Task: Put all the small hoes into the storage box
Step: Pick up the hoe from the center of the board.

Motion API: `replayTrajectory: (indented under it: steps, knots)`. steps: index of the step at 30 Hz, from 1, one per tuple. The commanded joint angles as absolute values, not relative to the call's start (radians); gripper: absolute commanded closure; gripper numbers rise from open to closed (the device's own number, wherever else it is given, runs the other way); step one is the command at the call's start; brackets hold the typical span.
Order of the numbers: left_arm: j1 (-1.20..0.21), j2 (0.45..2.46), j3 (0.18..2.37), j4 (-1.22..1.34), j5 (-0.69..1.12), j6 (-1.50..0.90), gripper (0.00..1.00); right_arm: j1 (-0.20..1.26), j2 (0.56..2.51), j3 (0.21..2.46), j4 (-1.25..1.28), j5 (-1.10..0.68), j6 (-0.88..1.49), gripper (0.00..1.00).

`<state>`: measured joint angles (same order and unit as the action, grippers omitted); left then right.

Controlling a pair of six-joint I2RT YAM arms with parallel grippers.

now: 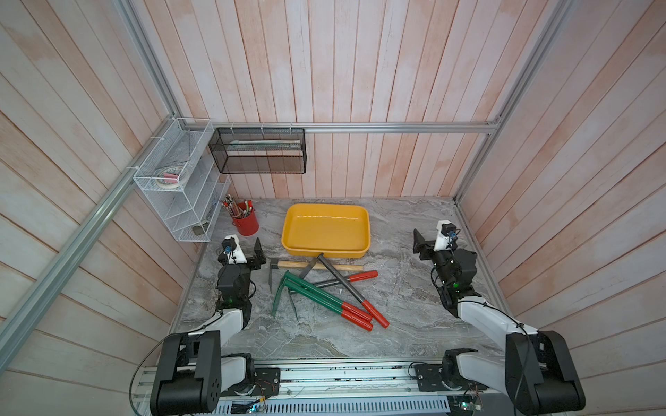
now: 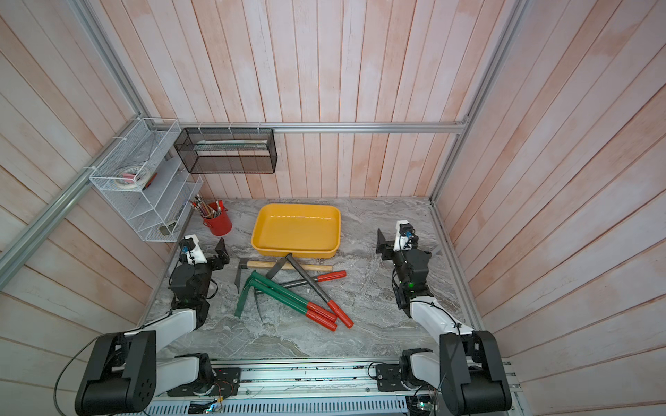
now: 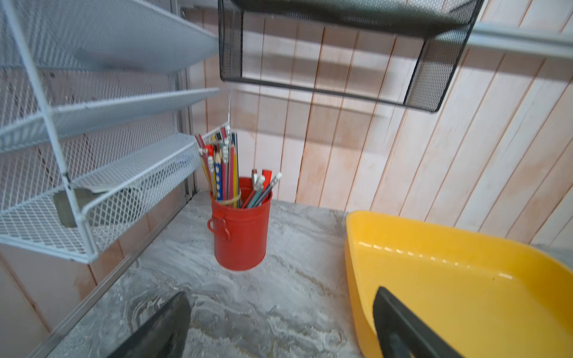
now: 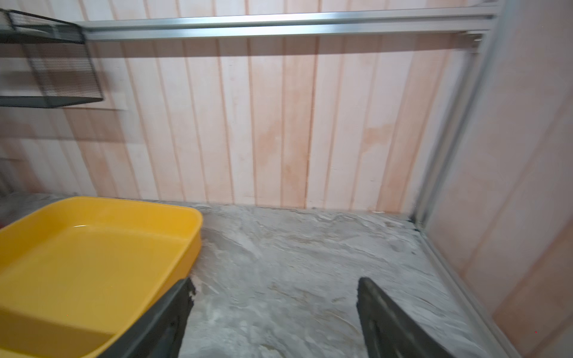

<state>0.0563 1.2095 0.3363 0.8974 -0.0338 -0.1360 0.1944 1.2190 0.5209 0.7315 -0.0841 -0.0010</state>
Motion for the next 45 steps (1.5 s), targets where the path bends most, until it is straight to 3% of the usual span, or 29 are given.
replayTrajectory:
  steps: [1,9,14,31,39,45]
  knots:
    - [0.047,1.189,0.405,0.762,0.025,-0.222,0.09,0.282,1.266,0.607,0.401,-0.184,-0.048,0.18]
    - [-0.062,1.183,0.462,0.656,0.237,-0.223,0.11,0.468,1.385,0.754,0.171,-0.257,-0.005,0.24]
    - [-0.135,1.216,0.479,0.639,0.330,-0.228,0.11,0.554,1.455,0.768,0.166,-0.272,0.046,0.26]
    - [-0.206,1.197,0.473,0.605,0.257,-0.204,0.11,0.693,1.678,0.802,0.302,-0.155,0.137,0.31]
    - [-0.206,1.214,0.477,0.593,0.237,-0.201,0.11,0.703,1.646,0.818,0.262,-0.107,0.111,0.31]
    - [-0.206,1.242,0.484,0.597,0.245,-0.204,0.11,0.712,1.632,0.830,0.261,-0.181,0.123,0.31]
